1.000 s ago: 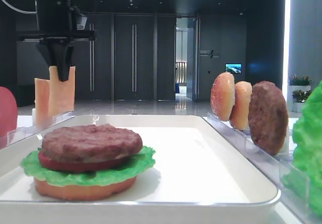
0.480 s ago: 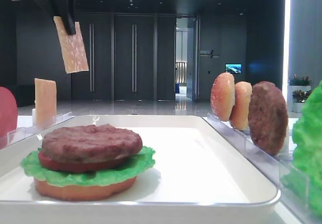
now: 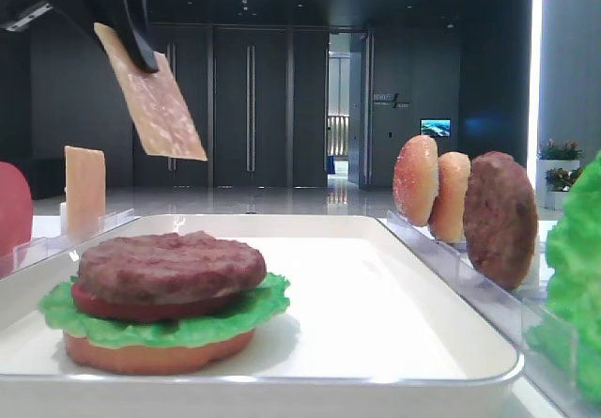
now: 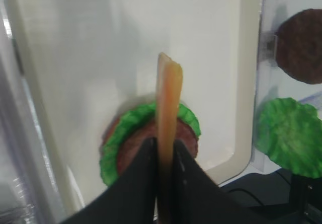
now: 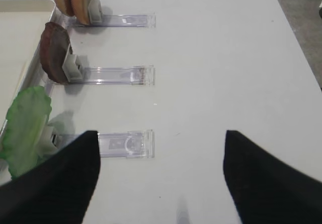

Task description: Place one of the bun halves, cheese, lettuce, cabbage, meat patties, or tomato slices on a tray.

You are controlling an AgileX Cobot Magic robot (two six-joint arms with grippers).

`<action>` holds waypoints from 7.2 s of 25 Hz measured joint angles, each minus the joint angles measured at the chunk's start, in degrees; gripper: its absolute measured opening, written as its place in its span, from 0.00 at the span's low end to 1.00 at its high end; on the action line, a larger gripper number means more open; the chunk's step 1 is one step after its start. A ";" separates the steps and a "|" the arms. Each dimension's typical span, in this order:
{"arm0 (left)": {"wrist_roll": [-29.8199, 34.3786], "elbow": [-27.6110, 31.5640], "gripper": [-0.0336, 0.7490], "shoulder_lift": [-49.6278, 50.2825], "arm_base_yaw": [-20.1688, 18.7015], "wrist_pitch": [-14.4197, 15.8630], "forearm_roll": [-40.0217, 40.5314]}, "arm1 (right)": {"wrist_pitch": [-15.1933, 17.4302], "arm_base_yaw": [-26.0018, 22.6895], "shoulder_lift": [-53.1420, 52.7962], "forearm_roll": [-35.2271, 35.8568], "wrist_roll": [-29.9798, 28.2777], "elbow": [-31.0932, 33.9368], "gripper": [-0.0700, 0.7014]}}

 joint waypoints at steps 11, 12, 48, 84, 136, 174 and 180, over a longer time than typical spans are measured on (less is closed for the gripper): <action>11.10 13.66 0.09 -3.38 -8.26 -10.55 -16.44 | 0.00 0.00 0.00 0.00 0.00 0.00 0.73; 11.80 14.33 0.09 -3.38 -9.13 -11.08 -17.13 | 0.00 0.00 0.00 0.00 0.00 0.00 0.73; 41.30 43.01 0.09 -16.42 -7.43 -29.03 -41.40 | 0.00 0.00 0.00 0.00 0.00 0.00 0.73; 45.58 45.18 0.09 -11.99 -4.31 -29.00 -40.98 | 0.00 0.00 0.00 0.00 0.00 0.00 0.73; 1.00 20.09 0.79 -18.41 -3.19 1.84 19.27 | 0.00 0.00 0.00 0.00 0.00 0.00 0.73; 11.10 31.77 0.70 -61.78 21.85 3.93 24.76 | 0.00 0.00 0.00 0.00 0.00 0.00 0.73; 11.13 43.50 0.70 -80.94 21.85 4.35 24.87 | 0.00 0.00 0.00 0.00 0.00 0.00 0.73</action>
